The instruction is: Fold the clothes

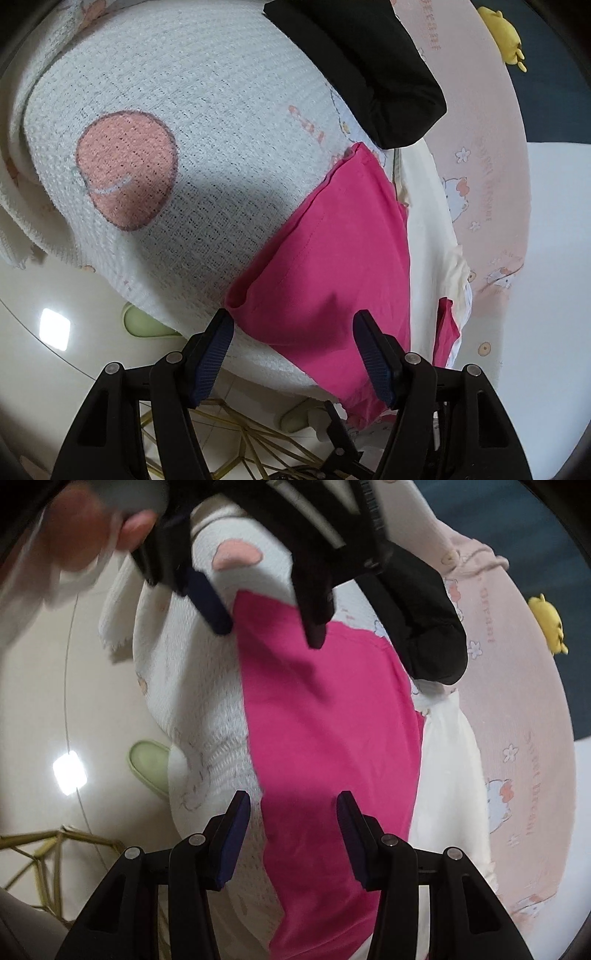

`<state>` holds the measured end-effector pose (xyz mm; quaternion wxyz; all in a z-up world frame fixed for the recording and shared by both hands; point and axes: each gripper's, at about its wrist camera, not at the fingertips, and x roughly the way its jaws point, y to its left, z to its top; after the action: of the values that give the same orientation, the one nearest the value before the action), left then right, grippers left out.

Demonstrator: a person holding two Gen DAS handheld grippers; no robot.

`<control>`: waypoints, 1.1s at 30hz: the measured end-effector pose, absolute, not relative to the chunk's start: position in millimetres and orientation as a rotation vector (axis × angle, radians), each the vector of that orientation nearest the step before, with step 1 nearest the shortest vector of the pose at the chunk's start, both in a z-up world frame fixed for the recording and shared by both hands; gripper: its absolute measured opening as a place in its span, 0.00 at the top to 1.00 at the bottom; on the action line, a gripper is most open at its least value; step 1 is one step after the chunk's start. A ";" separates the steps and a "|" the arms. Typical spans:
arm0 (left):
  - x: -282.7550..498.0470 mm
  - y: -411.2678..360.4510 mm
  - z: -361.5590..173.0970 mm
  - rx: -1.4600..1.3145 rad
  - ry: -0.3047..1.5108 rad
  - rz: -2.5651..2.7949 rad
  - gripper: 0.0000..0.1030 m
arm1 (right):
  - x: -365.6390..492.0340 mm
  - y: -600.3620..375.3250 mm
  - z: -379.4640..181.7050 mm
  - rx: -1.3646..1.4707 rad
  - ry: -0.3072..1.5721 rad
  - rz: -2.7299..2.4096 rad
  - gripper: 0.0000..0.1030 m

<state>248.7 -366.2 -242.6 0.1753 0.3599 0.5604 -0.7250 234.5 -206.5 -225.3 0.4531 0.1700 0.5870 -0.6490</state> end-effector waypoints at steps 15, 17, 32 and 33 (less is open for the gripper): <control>267.1 -373.7 -250.0 0.933 1.669 -2.017 0.66 | 233.4 -199.1 -212.6 0.346 1.392 -1.696 0.91; 272.2 -375.3 -250.7 0.931 1.677 -2.012 0.75 | 233.6 -197.1 -206.3 0.325 1.373 -1.716 0.92; 251.4 -369.7 -206.6 0.837 1.707 -2.206 0.88 | 205.0 -188.7 -180.7 0.318 1.363 -1.958 0.92; 247.3 -369.0 -203.2 0.837 1.706 -2.223 0.88 | 201.5 -187.5 -179.1 0.326 1.363 -1.977 0.92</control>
<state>247.3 -369.0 -203.2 0.1083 0.2845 0.5798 -0.7557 201.5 -187.5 -179.1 0.3513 0.1258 0.5265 -0.7639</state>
